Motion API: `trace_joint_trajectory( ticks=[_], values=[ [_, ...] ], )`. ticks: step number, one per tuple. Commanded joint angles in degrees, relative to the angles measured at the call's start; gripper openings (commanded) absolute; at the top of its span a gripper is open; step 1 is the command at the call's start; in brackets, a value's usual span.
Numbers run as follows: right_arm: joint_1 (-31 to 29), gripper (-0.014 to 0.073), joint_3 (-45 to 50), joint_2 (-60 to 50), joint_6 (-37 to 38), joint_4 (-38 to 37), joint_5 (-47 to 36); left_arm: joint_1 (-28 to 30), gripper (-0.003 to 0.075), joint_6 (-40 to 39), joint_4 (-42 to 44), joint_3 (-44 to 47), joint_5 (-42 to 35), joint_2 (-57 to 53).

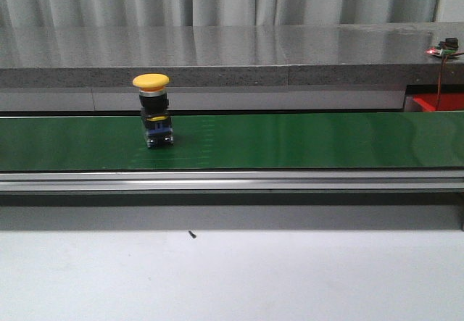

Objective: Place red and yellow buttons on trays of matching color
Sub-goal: 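Lower the red button onto the belt start and open the left gripper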

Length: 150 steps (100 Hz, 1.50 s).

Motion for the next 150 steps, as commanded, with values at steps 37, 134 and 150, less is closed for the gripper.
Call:
trace_joint_trajectory(
  ticks=[37, 134, 150],
  values=[
    [0.0, -0.0118, -1.4, -0.1, -0.1, 0.5, -3.3, -15.0, -0.002, 0.7, 2.8, -0.6, -0.3, -13.8],
    [1.6, -0.0118, -2.3, 0.7, -0.1, 2.4, -0.5, -20.0, -0.002, 0.4, 8.6, 34.8, -12.6, -56.3],
    [4.1, -0.0118, -6.5, 4.7, -0.1, 1.6, 5.1, -20.0, -0.002, 0.2, 8.5, 36.3, -12.5, -60.0]
  ],
)
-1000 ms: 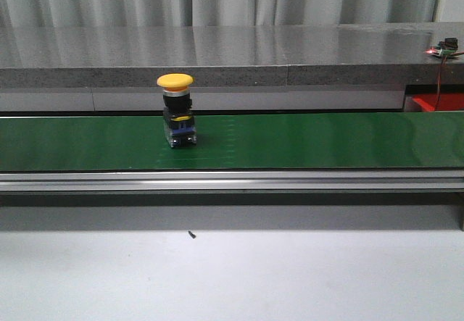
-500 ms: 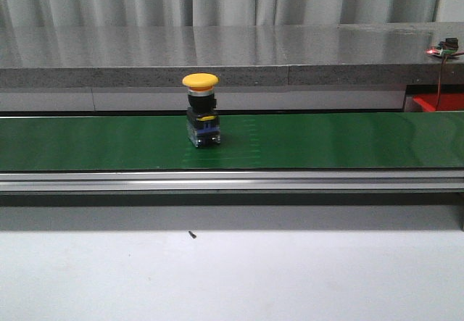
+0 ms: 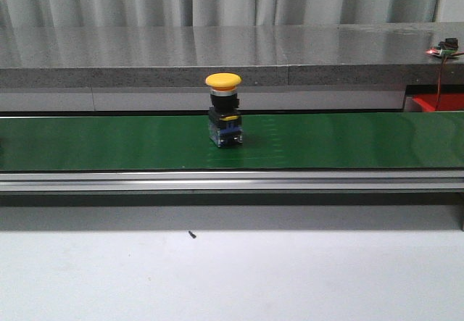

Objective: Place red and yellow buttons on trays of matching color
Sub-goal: 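Lower the red button onto the belt start and open the left gripper, then lower the right gripper onto the yellow button on the belt and grasp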

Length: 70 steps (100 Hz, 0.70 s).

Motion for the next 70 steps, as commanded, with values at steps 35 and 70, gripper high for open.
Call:
trace_joint_trajectory(
  ticks=[35, 70],
  values=[
    [7.8, -0.0116, -20.4, 19.4, -2.1, -0.5, 8.6, -0.5, -0.002, -0.3, -1.0, -1.1, -3.9, -2.4],
    [14.6, 0.0022, -38.6, 38.7, -2.1, 0.9, 21.8, -0.5, -0.002, -0.3, -1.0, -1.1, -3.9, -2.4]
  ],
)
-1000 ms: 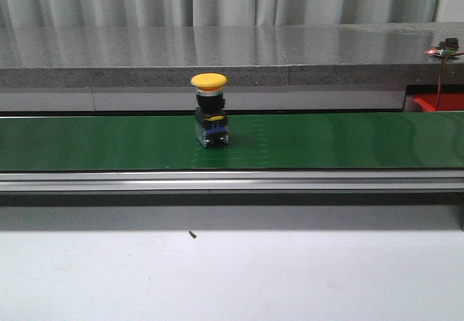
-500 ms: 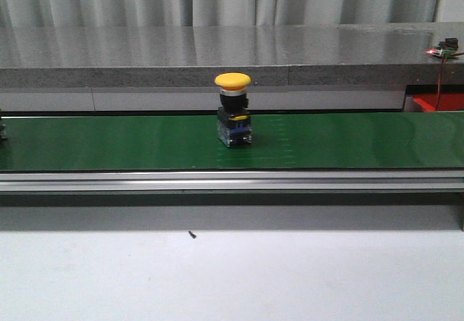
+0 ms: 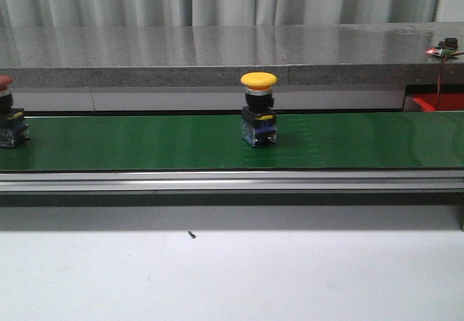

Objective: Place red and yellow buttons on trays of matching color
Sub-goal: 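Lower the right gripper onto the yellow button on the belt and grasp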

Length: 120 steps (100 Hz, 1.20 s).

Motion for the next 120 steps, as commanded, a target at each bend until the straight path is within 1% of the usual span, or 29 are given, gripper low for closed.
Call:
trace_joint_trajectory(
  ticks=[1, 7, 14, 16, 19, 24, 28, 45, 54, 74, 120],
  values=[
    [1.4, 0.0049, -5.9, 3.7, -0.7, 1.3, 1.6, -0.5, -0.002, -0.3, -1.0, -1.5, -4.0, 0.2],
    [2.2, 0.0179, -8.3, 6.9, -0.7, 1.8, 3.5, -0.5, -0.002, -0.3, -1.0, -1.5, -4.0, 0.2],
    [3.0, 0.0381, -11.0, 10.2, -0.7, 2.3, 5.1, -0.5, -0.002, -0.3, -1.0, -1.5, -4.0, 0.2],
    [3.0, 0.0415, -11.7, 10.8, -0.7, 2.6, 5.5, -0.5, -0.002, -0.3, -1.0, -1.5, -4.0, 0.2],
    [3.0, 0.0488, -12.6, 12.4, -0.7, 3.1, 6.0, -0.5, -0.002, -0.3, -1.0, -1.5, -4.0, 0.2],
    [3.0, 0.0559, -14.3, 14.4, -0.7, 3.9, 7.0, -0.5, -0.002, -0.3, -1.0, -1.5, -4.0, 0.2],
    [3.0, 0.0587, -15.8, 16.1, -0.7, 4.3, 7.9, -0.5, -0.002, -0.3, -1.0, -1.5, -4.0, 0.2],
    [3.3, 0.0584, -21.1, 21.8, -0.7, 5.9, 11.6, -0.5, -0.002, -0.3, -1.0, -1.5, -4.0, 0.2],
    [4.3, 0.0584, -22.8, 23.9, -0.7, 5.9, 12.0, -0.5, -0.002, -0.3, -1.0, -1.5, -4.0, 0.2],
    [6.2, 0.0584, -24.0, 27.6, -0.6, 5.6, 9.3, -0.5, -0.002, -0.3, -1.0, -1.5, -4.0, 0.2],
    [6.2, 0.0582, -24.0, 31.6, -0.7, 5.0, 1.2, -0.5, -0.002, -0.3, -1.0, -1.5, -4.0, 0.2]
  ],
)
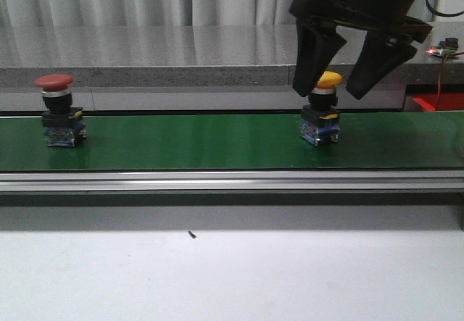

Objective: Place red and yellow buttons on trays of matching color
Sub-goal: 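Lower the right gripper onto the yellow button on the belt and grasp, then carry the yellow button into the yellow tray and open the right gripper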

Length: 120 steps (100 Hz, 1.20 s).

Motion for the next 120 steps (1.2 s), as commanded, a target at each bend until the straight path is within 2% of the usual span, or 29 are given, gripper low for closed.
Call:
trace_joint_trajectory(
  ticks=[1, 10, 25, 34, 83, 102, 120],
  values=[
    [0.0, 0.0581, -1.8, -2.3, -0.6, 0.5, -3.5, -0.5, -0.002, -0.3, -1.0, -1.5, -4.0, 0.2],
    [0.0, 0.0507, -1.8, -2.3, -0.6, 0.3, -4.1, -0.5, -0.002, -0.3, -1.0, -1.5, -4.0, 0.2],
    [0.0, 0.0229, -1.8, -2.4, -0.6, -0.7, -4.0, -0.5, -0.002, -0.3, -1.0, -1.5, -4.0, 0.2],
    [0.0, 0.0136, -1.8, -2.5, -0.6, -1.1, -4.0, -0.5, -0.002, -0.3, -1.0, -1.5, -4.0, 0.2],
    [-1.1, 0.0134, -1.6, -11.8, -0.4, -2.4, -1.9, -0.5, -0.002, -0.3, -1.0, -1.5, -4.1, 0.2],
    [-6.2, 0.0134, -0.4, -15.5, 0.2, -2.4, 0.2, -0.5, -0.002, -0.3, -1.0, -1.5, -4.1, 0.2],
    [-14.2, 0.0134, 3.9, -19.3, 0.2, -2.4, 0.1, -0.5, -0.002, -0.3, -1.0, -1.5, -4.1, 0.2]
  ],
)
